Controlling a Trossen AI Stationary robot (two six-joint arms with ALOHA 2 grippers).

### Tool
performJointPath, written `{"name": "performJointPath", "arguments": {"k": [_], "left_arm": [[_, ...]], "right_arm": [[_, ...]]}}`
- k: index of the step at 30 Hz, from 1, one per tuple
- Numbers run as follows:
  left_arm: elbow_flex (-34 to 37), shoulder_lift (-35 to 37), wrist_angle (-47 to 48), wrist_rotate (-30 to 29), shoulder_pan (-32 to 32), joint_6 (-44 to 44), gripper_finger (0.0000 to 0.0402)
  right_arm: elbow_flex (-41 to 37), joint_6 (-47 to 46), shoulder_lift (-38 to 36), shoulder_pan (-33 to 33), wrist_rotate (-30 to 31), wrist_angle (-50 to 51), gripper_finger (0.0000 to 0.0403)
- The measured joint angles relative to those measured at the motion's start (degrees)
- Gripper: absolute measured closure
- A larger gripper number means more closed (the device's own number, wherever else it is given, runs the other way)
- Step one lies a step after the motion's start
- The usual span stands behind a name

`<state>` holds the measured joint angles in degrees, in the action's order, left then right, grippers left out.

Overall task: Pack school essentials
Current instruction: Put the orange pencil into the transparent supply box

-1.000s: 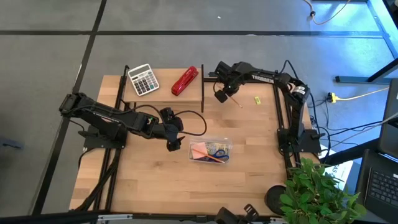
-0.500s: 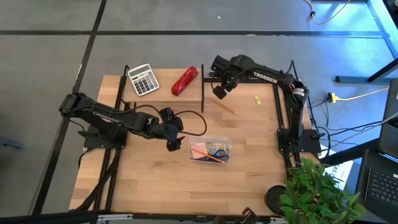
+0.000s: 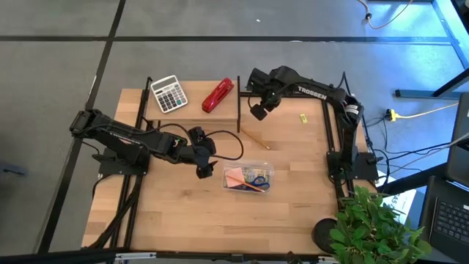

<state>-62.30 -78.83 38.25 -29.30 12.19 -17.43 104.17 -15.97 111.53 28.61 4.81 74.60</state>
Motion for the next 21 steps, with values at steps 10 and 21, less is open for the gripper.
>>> {"name": "performJointPath", "arguments": {"k": [10,21], "left_arm": [[0.0,0.0,0.5,0.0,0.0,0.0,0.0008],[0.0,0.0,0.5,0.0,0.0,-0.1,0.0008]], "right_arm": [[-6.3,-1.8,0.0,-4.6,-3.5,-4.1,0.0402],[-9.1,-5.7,0.0,-8.8,-13.0,-13.6,0.0401]]}}
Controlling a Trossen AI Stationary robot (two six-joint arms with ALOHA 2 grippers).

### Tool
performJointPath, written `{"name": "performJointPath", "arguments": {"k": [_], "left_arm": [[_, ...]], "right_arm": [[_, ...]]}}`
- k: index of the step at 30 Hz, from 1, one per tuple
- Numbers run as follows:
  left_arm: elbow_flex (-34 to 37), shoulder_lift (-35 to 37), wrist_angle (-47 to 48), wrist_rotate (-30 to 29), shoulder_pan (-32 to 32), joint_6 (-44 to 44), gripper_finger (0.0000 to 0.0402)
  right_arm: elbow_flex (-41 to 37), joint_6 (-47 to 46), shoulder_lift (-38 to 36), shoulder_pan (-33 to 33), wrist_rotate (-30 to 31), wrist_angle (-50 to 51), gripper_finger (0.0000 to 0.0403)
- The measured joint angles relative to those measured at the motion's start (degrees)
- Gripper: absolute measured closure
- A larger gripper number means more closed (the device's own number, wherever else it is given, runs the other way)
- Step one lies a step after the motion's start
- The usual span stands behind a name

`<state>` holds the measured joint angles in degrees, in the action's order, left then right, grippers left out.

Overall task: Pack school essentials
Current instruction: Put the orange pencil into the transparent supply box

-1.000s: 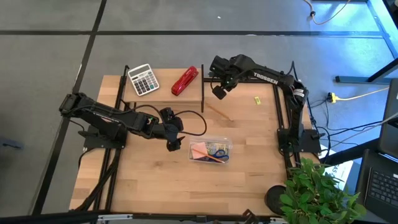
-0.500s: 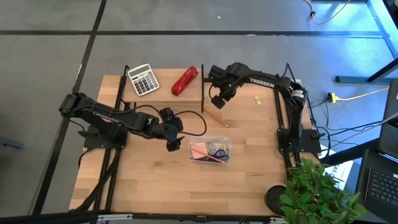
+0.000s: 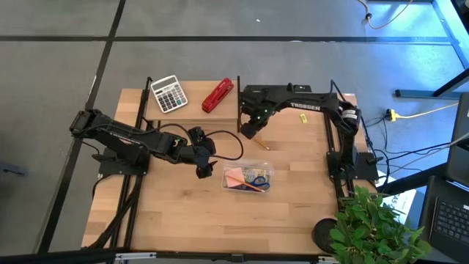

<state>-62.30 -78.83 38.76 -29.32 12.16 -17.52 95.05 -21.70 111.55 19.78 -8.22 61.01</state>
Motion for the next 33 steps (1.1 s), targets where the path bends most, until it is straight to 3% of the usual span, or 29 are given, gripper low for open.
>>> {"name": "performJointPath", "arguments": {"k": [4,13,20,33], "left_arm": [[0.0,0.0,0.0,0.0,0.0,0.0,0.0008],[0.0,0.0,0.0,0.0,0.0,0.0,0.0008],[0.0,0.0,0.0,0.0,0.0,0.1,0.0008],[0.0,0.0,0.1,0.0,0.0,0.1,0.0008]], "right_arm": [[-1.2,-0.3,0.0,-0.1,-5.4,-2.9,0.0382],[-1.2,-0.2,0.0,0.0,-4.8,-3.0,0.0292],[-4.9,5.8,0.0,0.0,-1.9,-6.0,0.0220],[-19.1,5.7,0.0,0.2,1.1,-21.1,0.0223]]}}
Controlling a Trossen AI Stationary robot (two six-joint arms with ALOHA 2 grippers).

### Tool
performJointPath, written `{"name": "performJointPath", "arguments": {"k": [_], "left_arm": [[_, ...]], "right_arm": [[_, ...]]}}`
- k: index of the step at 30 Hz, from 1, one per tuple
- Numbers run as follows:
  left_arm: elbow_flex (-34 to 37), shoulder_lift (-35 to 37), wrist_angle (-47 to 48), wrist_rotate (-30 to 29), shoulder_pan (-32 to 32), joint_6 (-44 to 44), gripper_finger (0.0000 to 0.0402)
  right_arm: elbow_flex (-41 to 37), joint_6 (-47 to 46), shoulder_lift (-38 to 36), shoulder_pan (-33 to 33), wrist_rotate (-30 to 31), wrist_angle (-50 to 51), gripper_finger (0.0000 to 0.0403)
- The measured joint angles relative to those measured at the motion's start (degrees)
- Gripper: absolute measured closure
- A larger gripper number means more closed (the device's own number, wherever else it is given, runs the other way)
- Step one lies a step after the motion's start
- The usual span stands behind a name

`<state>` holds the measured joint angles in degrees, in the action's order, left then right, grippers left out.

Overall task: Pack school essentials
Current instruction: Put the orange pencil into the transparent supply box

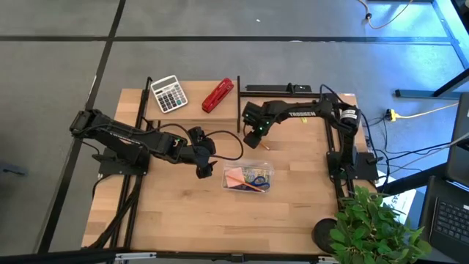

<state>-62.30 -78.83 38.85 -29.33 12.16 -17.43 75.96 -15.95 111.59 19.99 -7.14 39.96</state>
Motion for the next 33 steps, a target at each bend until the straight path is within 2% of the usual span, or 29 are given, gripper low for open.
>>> {"name": "performJointPath", "arguments": {"k": [10,18,22,33], "left_arm": [[0.0,0.0,0.0,0.0,0.0,0.0,0.0008],[0.0,0.0,0.0,0.0,0.0,0.0,0.0008],[0.0,0.0,0.0,0.0,0.0,0.0,0.0008],[0.0,0.0,0.0,0.0,0.0,0.0,0.0008]], "right_arm": [[-5.3,0.0,0.0,0.0,-0.3,-8.2,0.0223],[-8.7,1.2,-0.4,0.0,1.9,-12.0,0.0230],[-10.5,1.5,-0.4,-0.5,2.4,-14.4,0.0256],[-12.0,5.4,-0.4,-1.0,2.8,-17.7,0.0366]]}}
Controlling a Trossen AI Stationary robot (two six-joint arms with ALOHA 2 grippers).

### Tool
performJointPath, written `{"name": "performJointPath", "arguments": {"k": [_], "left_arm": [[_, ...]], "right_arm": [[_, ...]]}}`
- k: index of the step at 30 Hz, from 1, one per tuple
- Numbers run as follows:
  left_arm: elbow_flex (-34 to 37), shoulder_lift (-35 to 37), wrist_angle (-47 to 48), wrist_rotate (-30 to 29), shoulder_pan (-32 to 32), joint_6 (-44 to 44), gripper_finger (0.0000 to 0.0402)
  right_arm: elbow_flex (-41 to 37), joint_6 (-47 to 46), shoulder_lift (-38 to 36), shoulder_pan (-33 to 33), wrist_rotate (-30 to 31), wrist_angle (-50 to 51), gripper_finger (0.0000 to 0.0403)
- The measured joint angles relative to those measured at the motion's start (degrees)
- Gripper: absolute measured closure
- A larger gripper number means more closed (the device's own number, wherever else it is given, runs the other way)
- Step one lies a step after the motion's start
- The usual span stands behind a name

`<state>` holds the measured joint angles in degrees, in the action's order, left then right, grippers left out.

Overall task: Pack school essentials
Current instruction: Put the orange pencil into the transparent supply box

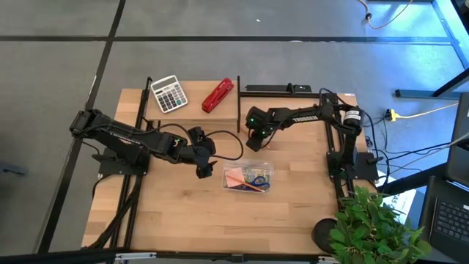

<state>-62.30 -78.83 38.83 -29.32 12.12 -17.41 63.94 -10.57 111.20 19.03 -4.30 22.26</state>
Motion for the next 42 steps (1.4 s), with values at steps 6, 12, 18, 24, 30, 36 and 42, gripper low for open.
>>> {"name": "performJointPath", "arguments": {"k": [6,12,18,24,30,36,42], "left_arm": [[0.0,0.0,0.0,0.0,0.0,0.0,0.0008],[0.0,0.0,0.0,0.0,0.0,0.0,0.0008],[0.0,0.0,0.0,0.0,0.0,0.0,0.0008],[0.0,0.0,0.0,0.0,0.0,0.0,0.0008],[0.0,0.0,0.0,0.0,0.0,0.0,0.0008],[0.0,0.0,0.0,0.0,0.0,0.0,0.0008],[0.0,0.0,0.0,0.0,0.0,0.0,0.0008]], "right_arm": [[-0.4,0.2,0.0,-0.1,-0.6,-0.7,0.0388],[-0.2,0.0,0.0,0.0,-0.8,-0.6,0.0387],[-0.2,-3.8,0.1,1.1,-1.8,-0.3,0.0387],[-0.2,-5.5,-0.5,1.8,-2.2,1.3,0.0387],[-0.6,-6.3,-3.6,1.8,-0.4,4.9,0.0387],[-0.7,-7.1,-6.0,1.8,1.7,10.0,0.0387],[-0.6,-7.3,-8.2,1.8,2.8,11.5,0.0387]]}}
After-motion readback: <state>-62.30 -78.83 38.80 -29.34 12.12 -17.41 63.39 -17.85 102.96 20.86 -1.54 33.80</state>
